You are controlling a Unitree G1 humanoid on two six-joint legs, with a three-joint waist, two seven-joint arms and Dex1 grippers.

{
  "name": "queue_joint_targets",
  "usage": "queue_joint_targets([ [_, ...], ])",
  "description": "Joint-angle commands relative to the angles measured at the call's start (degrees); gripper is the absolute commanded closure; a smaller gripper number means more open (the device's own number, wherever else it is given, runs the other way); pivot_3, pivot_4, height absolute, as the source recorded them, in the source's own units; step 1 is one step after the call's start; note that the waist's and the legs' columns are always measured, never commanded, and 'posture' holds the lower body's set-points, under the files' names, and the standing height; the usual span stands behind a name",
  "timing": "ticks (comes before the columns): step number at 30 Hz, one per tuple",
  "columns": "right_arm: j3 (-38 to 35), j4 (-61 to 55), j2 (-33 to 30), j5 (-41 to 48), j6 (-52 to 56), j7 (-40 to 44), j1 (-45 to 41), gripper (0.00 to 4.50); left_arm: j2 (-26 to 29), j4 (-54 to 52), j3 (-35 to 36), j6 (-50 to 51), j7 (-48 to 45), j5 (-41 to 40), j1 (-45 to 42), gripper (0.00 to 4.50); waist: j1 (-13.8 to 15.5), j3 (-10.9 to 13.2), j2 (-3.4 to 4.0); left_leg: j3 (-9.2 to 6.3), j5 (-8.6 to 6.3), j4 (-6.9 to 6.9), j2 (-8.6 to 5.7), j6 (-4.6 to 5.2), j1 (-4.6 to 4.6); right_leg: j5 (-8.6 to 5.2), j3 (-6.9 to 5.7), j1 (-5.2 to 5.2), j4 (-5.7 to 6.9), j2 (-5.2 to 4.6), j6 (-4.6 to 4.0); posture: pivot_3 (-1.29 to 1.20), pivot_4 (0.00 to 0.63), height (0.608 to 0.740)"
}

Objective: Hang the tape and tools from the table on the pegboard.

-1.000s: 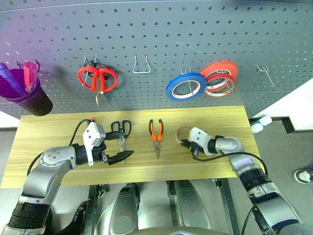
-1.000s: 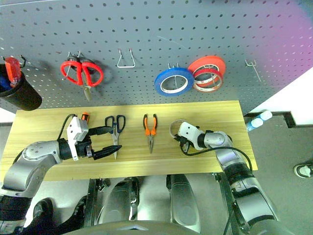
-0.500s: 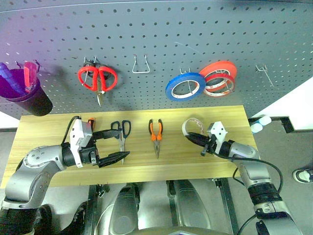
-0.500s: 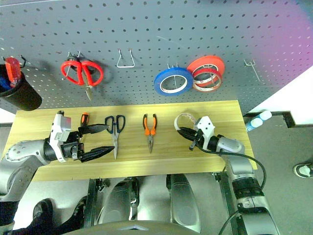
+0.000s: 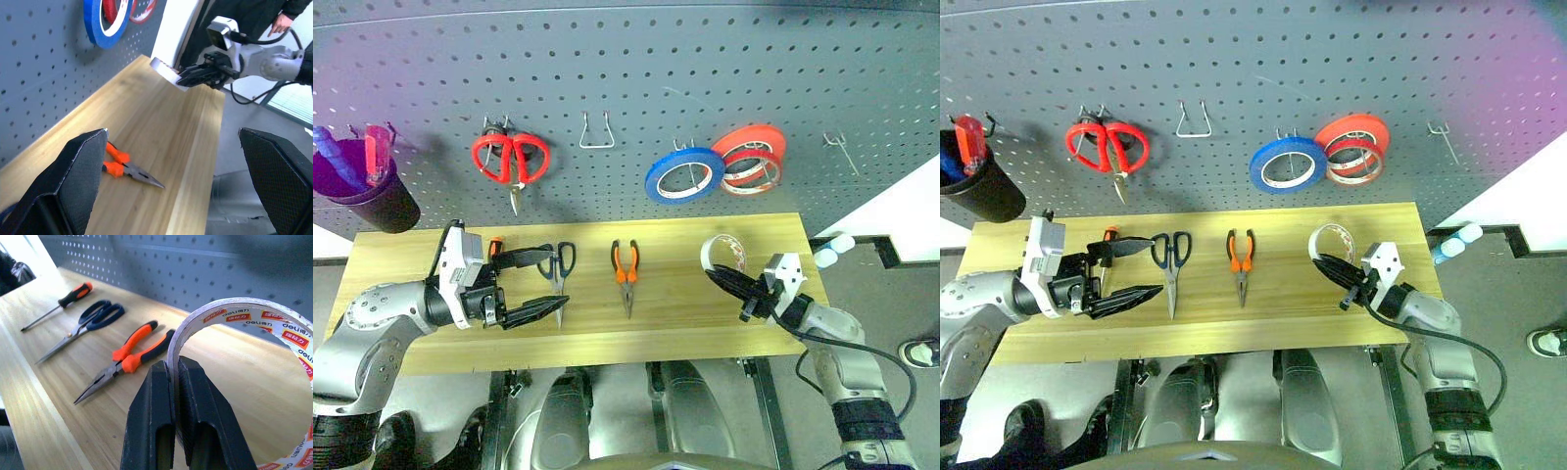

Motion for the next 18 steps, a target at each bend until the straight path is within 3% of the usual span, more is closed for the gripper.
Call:
queue_joint_targets([
  [1,-2.90,-4.15,-0.97,2.69,0.41,-0.74,2.46,4.46,-0.28,-0.06,0.18,-1.11,-0.38,-0.41,-0.61,0.00,0.00,-0.39,-0.05,0.00,0.00,0.00,0.00,0.00,0.00,0.00,0.00,0.00,0.00,0.00,0.00,-0.12,0.212,0.733],
  [12,-9.61,-6.03,-0.01,5.81,-1.00,-6.26,6.65,4.46,-1.62,2.48,-2.28,-0.82,-0.59,-0.45,-5.02,0.00,-1.19,-1.05,-0.10,0.01,0.01,0.04,-0.02,-0.02,0.14,0.12,0.02,0.14,0.03,0.01,-0.04,-0.18,0.214,0.733],
  [18,-13.44,-3.73,0.00,6.22,-3.09,-9.84,4.94,4.46,-2.09,3.20,-3.54,-0.96,-0.94,-0.12,-6.05,0.00,-2.56,-1.59,-0.17,0.13,0.02,0.06,-0.04,-0.02,0.22,0.18,0.18,0.19,0.08,0.00,0.03,-0.19,0.217,0.733],
])
